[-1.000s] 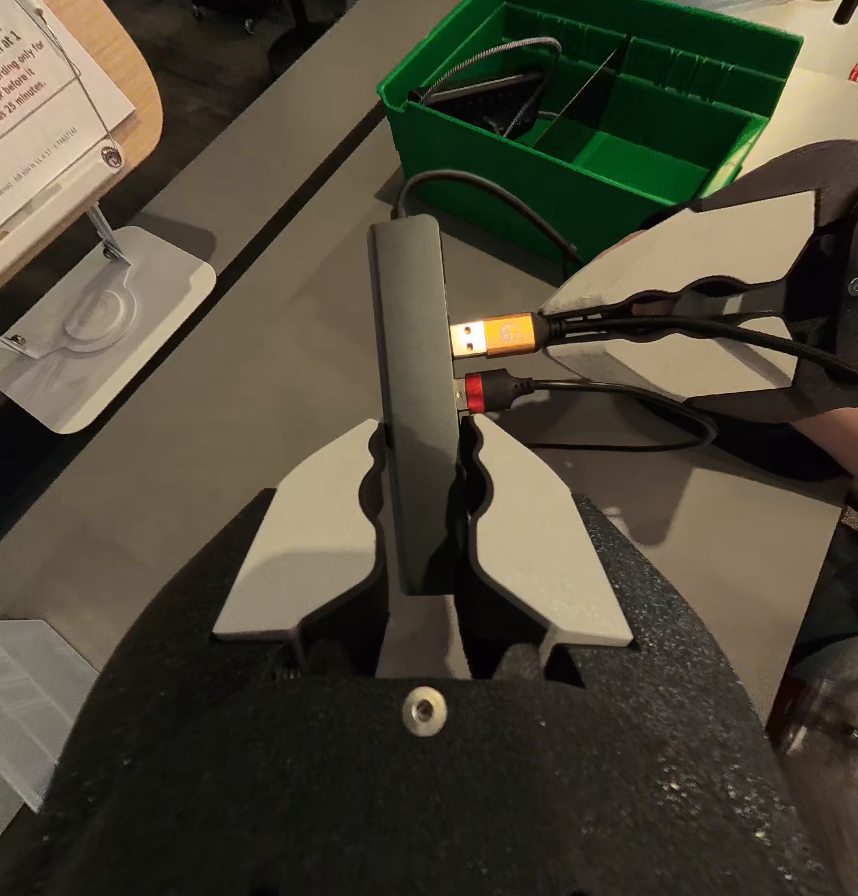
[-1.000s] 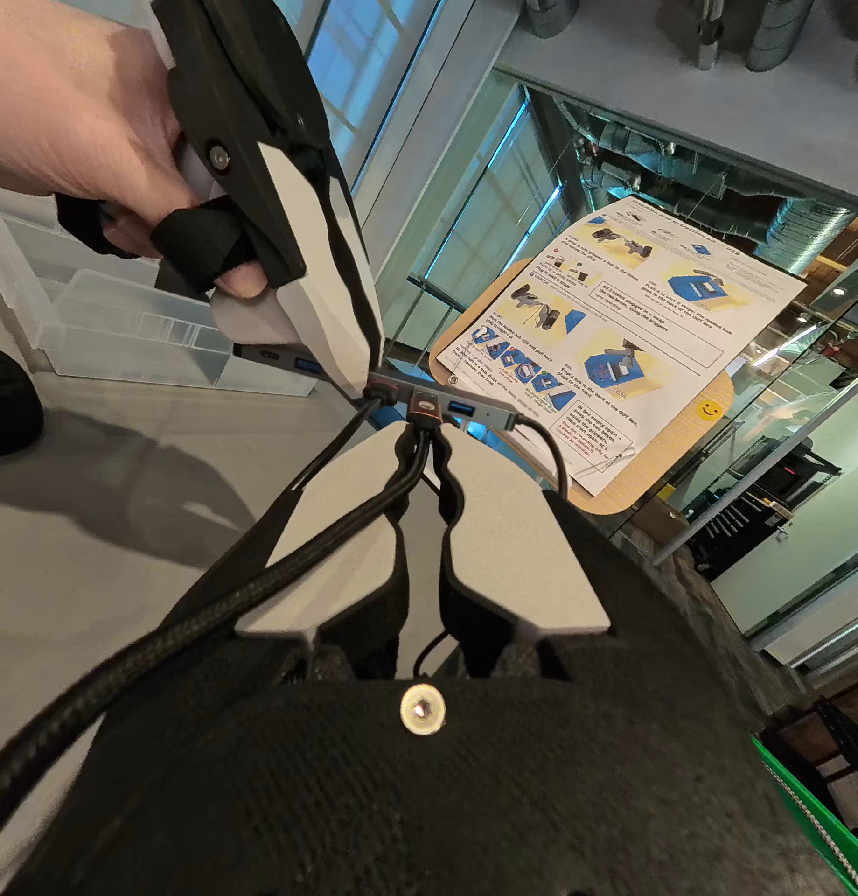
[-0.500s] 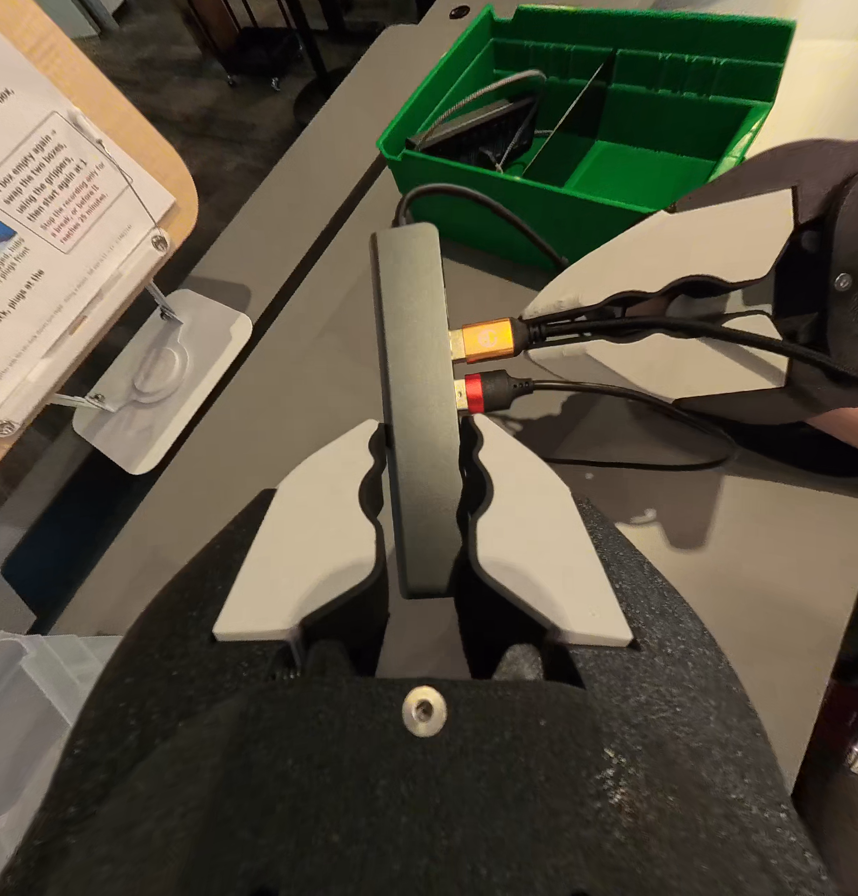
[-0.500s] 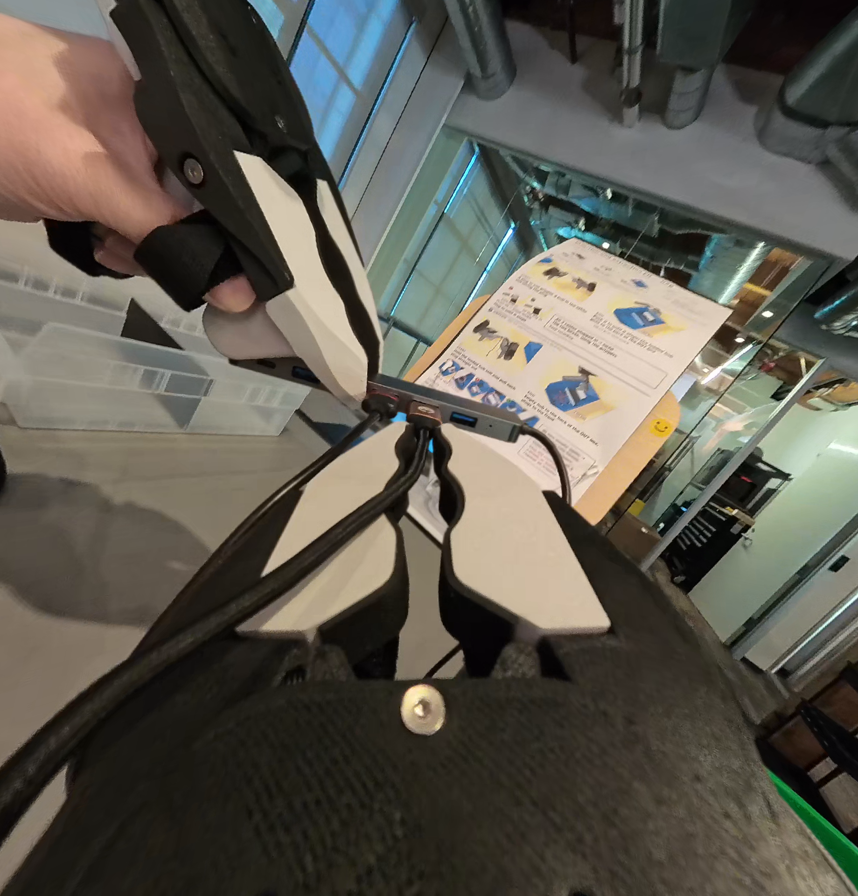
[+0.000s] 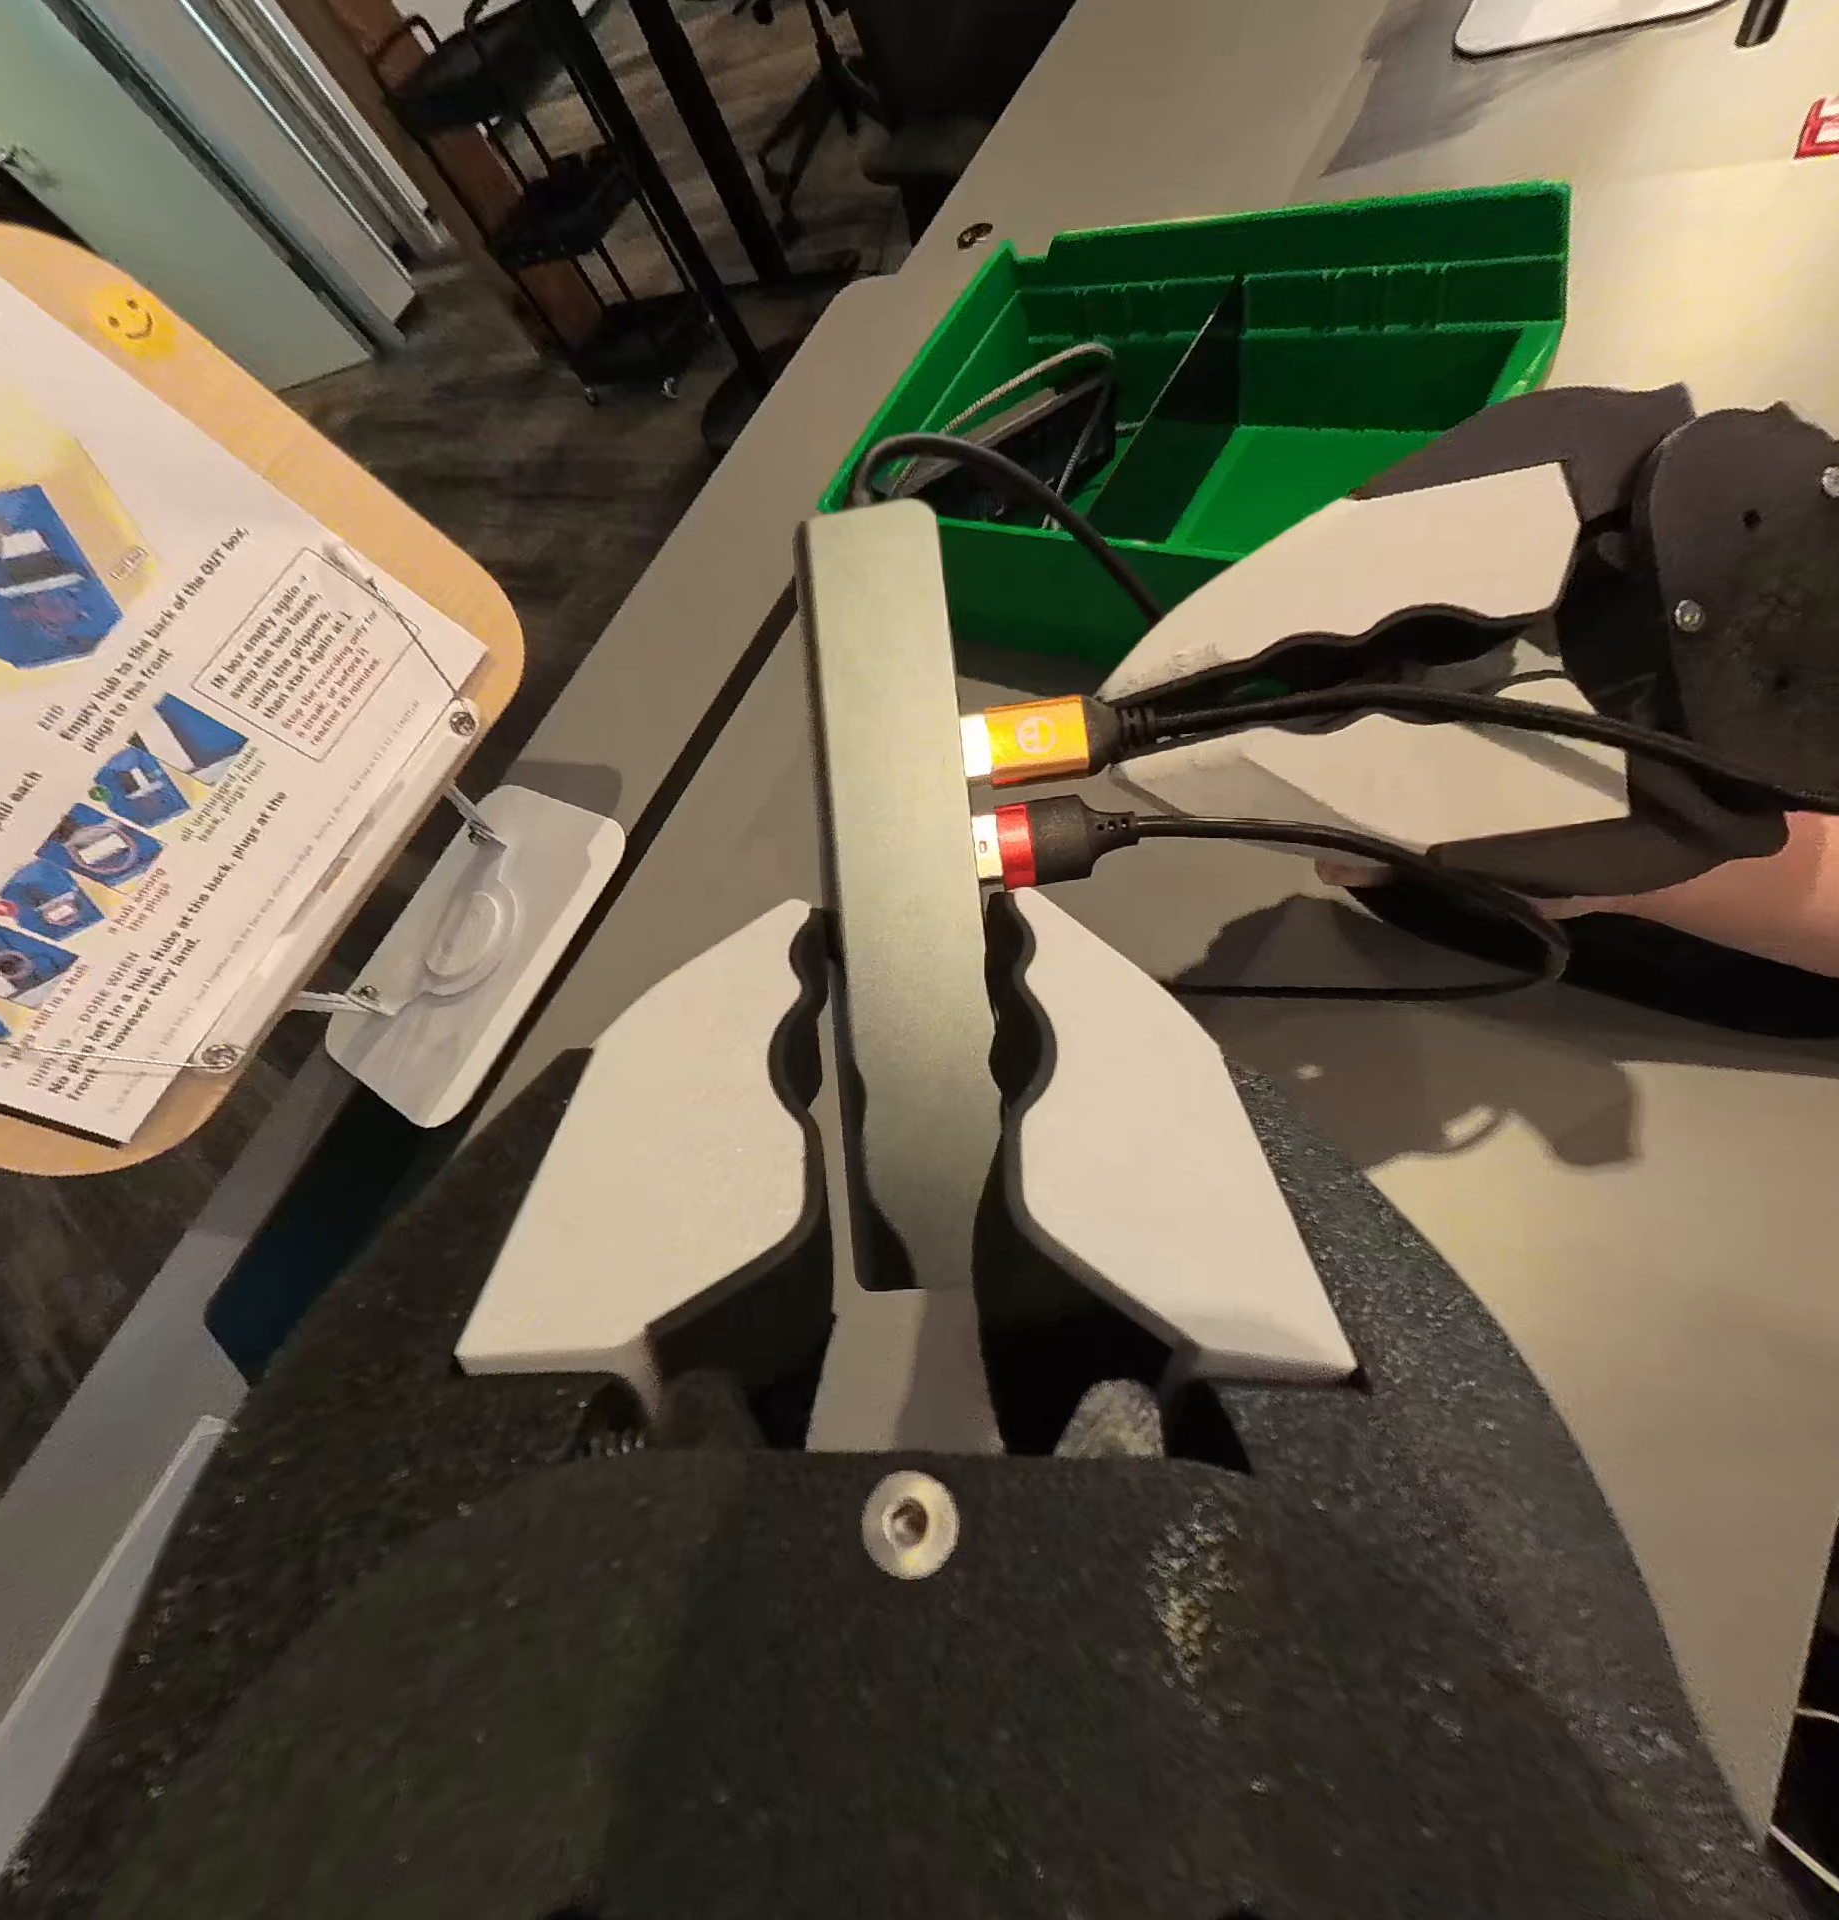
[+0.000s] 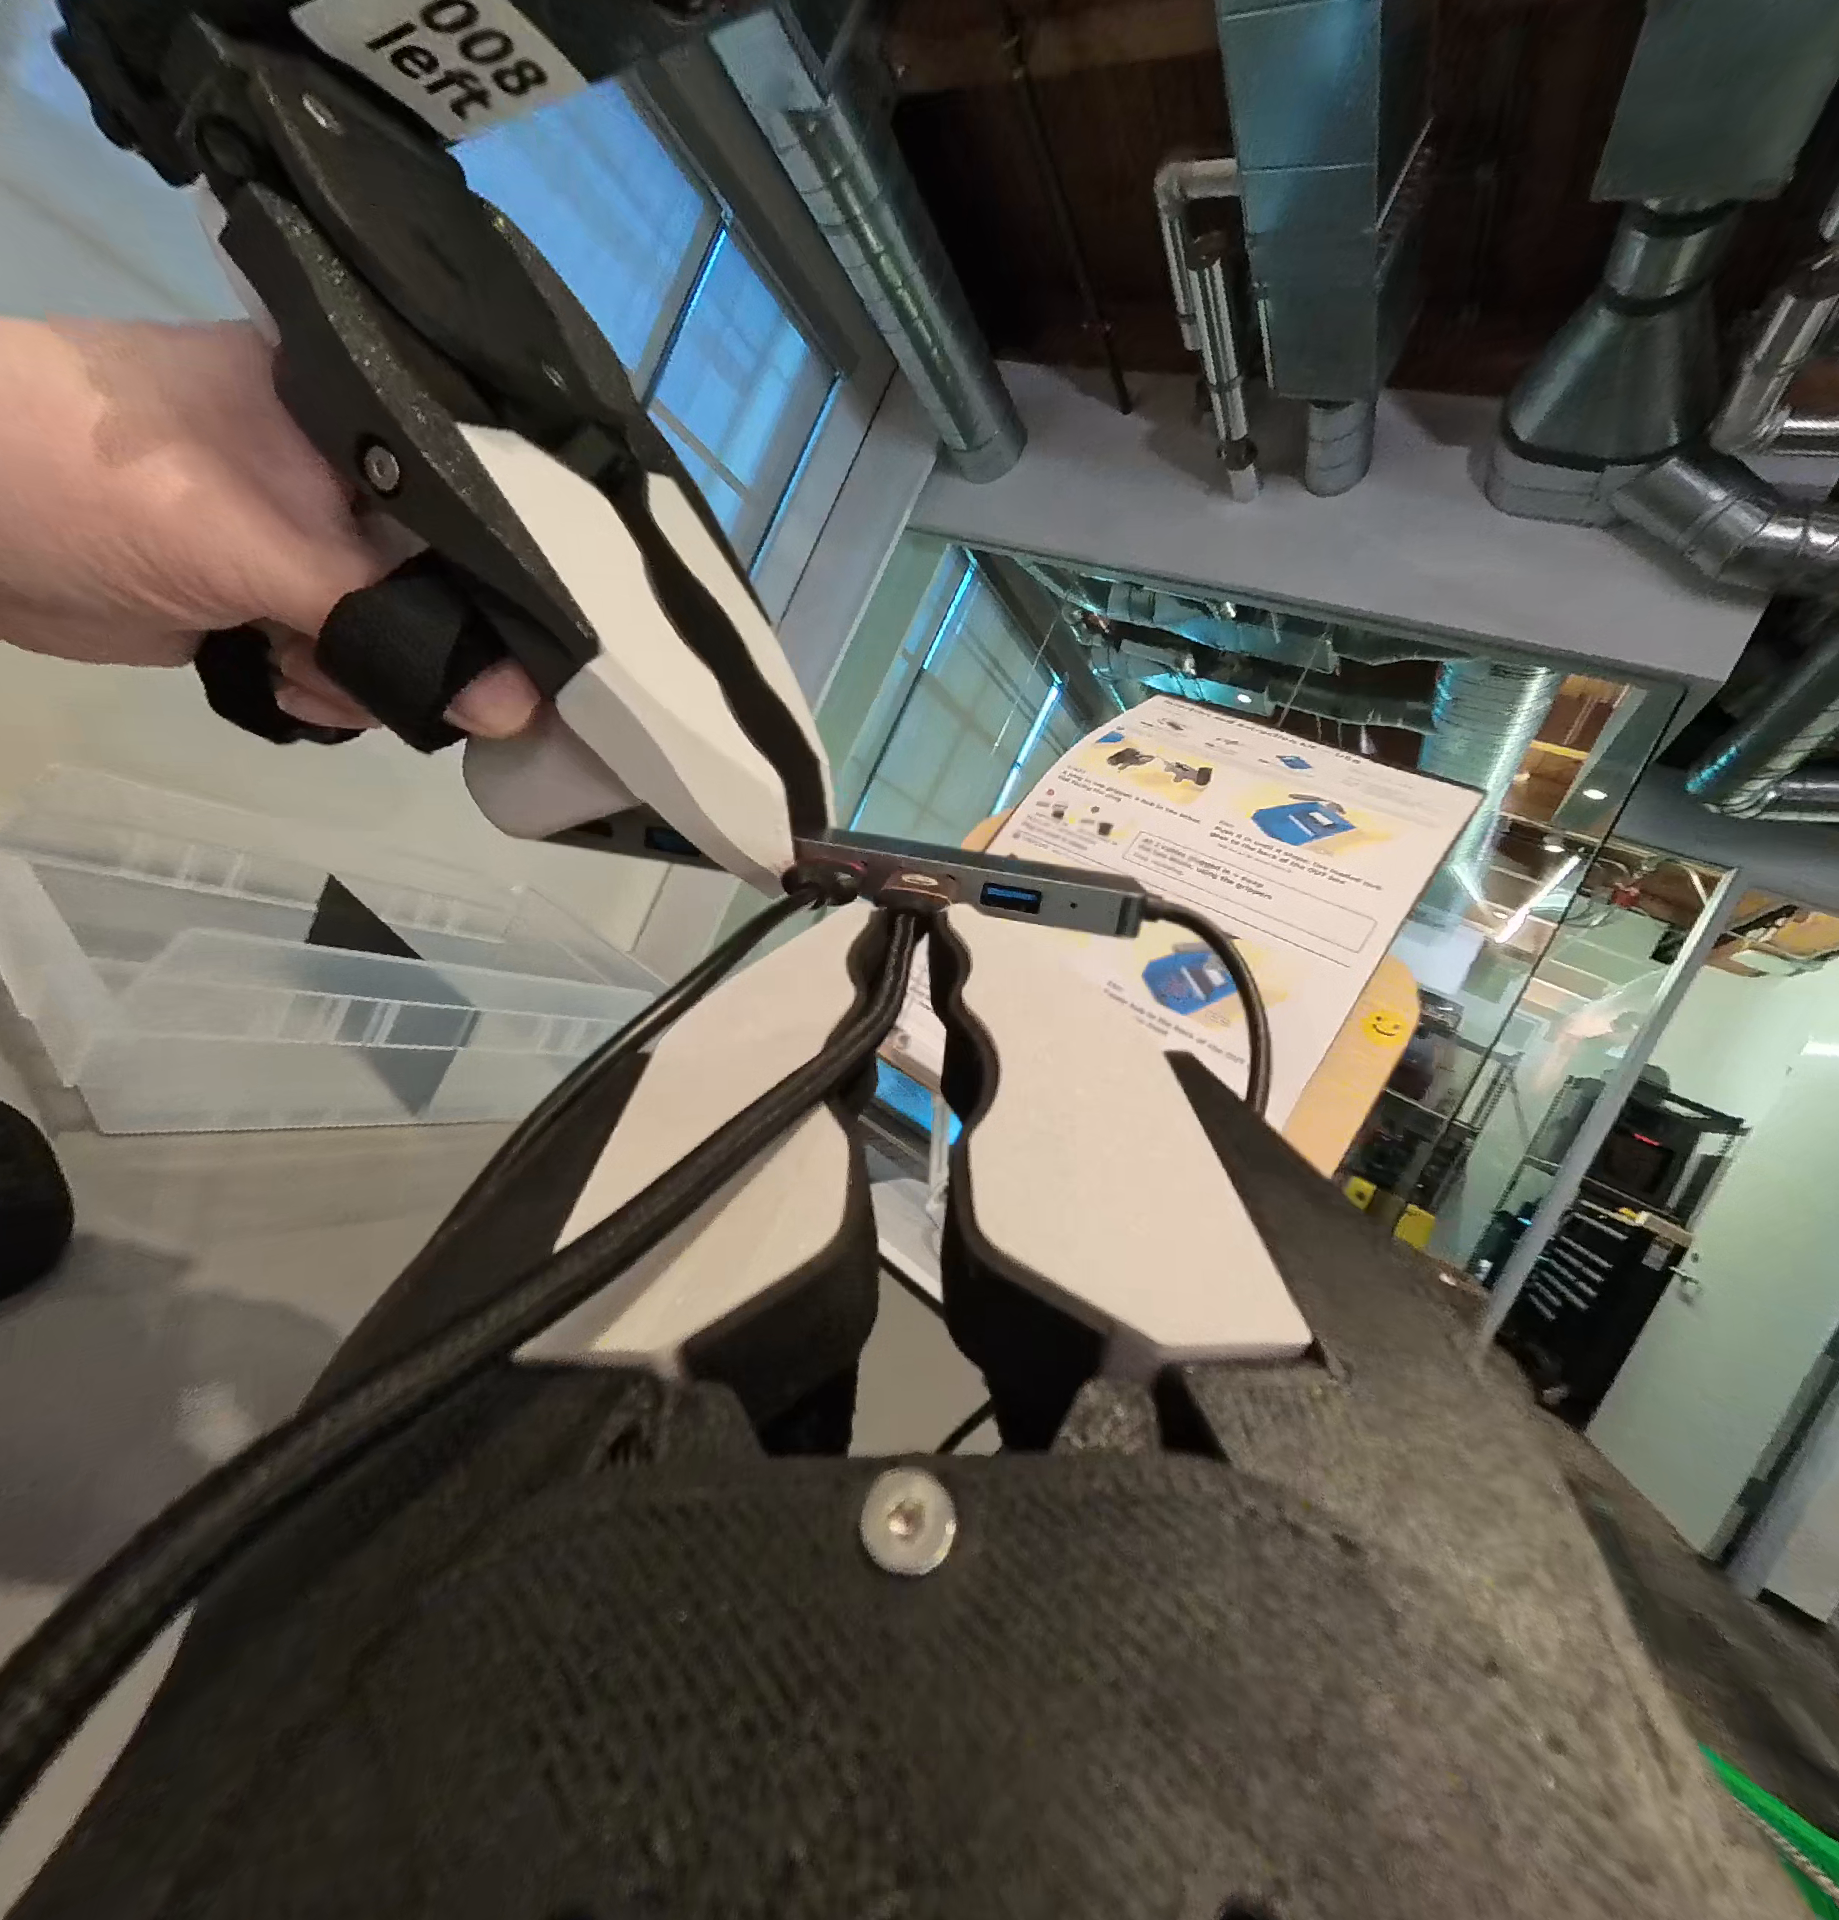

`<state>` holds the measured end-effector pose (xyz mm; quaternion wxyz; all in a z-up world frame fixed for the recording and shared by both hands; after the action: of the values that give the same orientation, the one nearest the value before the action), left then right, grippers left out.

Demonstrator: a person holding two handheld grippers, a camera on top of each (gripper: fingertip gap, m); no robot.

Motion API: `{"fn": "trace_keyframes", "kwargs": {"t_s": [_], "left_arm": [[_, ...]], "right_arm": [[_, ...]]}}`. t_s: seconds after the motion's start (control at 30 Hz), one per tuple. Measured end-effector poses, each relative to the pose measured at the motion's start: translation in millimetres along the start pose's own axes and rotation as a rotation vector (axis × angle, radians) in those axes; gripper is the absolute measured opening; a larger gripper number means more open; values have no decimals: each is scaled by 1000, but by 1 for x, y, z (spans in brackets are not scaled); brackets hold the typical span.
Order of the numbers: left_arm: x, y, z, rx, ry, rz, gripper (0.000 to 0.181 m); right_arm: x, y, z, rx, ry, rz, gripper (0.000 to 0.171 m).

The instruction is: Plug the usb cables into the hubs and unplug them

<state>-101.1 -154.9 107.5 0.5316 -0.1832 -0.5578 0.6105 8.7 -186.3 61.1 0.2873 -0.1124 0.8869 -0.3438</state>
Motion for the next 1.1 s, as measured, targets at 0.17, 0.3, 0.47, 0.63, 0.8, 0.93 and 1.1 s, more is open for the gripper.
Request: {"fn": "trace_keyframes", "kwargs": {"t_s": [0.17, 0.3, 0.47, 0.63, 0.8, 0.93, 1.1], "left_arm": [[-1, -2, 3, 8, -16, -23, 29], [-3, -4, 5, 8, -33, -46, 29], [-5, -10, 5, -23, -33, -68, 29], [-9, -27, 19, -113, 105, 11, 30], [11, -43, 37, -182, 374, 265, 58], [24, -53, 18, -99, 752, 538, 43], [16, -55, -2, -79, 980, 620, 18]], "right_arm": [[1, 0, -1, -18, 4, -19, 8], [2, -2, -1, -32, 10, -26, 8], [-2, -7, 0, -53, 14, 25, 8], [-12, -31, 6, -119, -38, 209, 7], [-20, -50, 14, -194, -124, 257, 7], [-20, -57, 14, -241, -190, 321, 7], [-18, -59, 11, -256, -213, 358, 8]]}}
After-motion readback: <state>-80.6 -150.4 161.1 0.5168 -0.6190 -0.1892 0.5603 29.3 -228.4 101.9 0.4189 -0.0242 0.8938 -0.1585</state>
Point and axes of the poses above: each gripper's, where its closed fingertips meet, z back along the fingers, y out of its underside, x = y × z across the jaws, the point moved 6 cm from there along z, back along the fingers, and after that the axes turned 13 degrees about -x, right-handed, at the moved point
